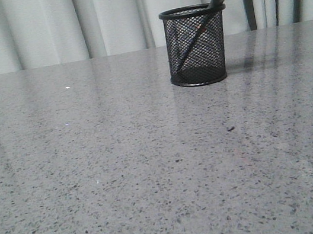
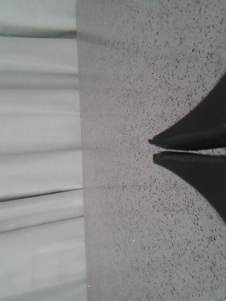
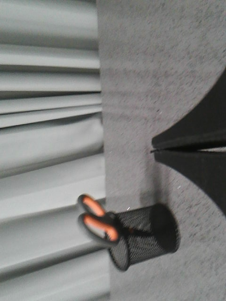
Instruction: Put scissors into bucket
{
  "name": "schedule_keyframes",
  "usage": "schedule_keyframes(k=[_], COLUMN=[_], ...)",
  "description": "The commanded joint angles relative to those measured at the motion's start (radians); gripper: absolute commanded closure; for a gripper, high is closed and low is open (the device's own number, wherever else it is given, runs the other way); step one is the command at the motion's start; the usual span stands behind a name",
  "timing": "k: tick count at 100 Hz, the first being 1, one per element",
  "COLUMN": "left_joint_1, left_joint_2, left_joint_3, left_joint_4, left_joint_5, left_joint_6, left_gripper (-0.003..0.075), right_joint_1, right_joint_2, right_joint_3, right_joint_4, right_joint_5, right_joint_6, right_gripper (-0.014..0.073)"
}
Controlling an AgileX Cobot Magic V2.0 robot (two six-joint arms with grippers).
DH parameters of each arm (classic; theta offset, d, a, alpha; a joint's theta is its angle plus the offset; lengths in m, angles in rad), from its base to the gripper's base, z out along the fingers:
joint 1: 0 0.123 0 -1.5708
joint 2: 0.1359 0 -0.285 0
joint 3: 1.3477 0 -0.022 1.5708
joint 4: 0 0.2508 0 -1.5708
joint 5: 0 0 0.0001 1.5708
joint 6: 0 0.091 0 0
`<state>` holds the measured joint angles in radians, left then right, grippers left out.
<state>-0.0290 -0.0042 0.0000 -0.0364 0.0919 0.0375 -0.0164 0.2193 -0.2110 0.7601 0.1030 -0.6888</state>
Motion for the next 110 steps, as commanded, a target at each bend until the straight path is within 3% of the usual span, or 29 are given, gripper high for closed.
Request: schedule_keyframes(k=[1, 11, 21, 50, 55, 110], left_joint_1=[0.001, 0.001, 0.001, 0.001, 0.001, 0.001], left_joint_2=[-0.027, -0.027, -0.027, -0.027, -0.027, -0.025], left_joint_3=[0.016, 0.016, 0.016, 0.016, 0.016, 0.016], left_joint_4=[0.001, 0.001, 0.001, 0.001, 0.001, 0.001], left_joint_5=[-0.070, -0.070, -0.070, -0.070, -0.070, -0.070], left_joint_6=[-0.009, -0.009, -0.009, -0.009, -0.009, -0.009], left_gripper=[0.0741, 0.0741, 0.0741, 0.0741, 0.0741, 0.0741], right_joint_1=[-0.007, -0.007, -0.007, -0.007, -0.007, -0.009], right_joint_2=[0.008, 0.005, -0.037, -0.221, -0.251, -0.246], right_joint_3=[-0.007, 0.021, 0.071, 0.249, 0.249, 0.249], right_joint_4=[-0.326, -0.627, -0.769, -0.779, -0.779, -0.800], right_joint_5=[-0.082, -0.092, -0.092, -0.092, -0.043, -0.032], right_joint_6=[0.277, 0.530, 0.648, 0.655, 0.655, 0.655], right_gripper=[0.0662, 0.0662, 0.0662, 0.0662, 0.0662, 0.0662])
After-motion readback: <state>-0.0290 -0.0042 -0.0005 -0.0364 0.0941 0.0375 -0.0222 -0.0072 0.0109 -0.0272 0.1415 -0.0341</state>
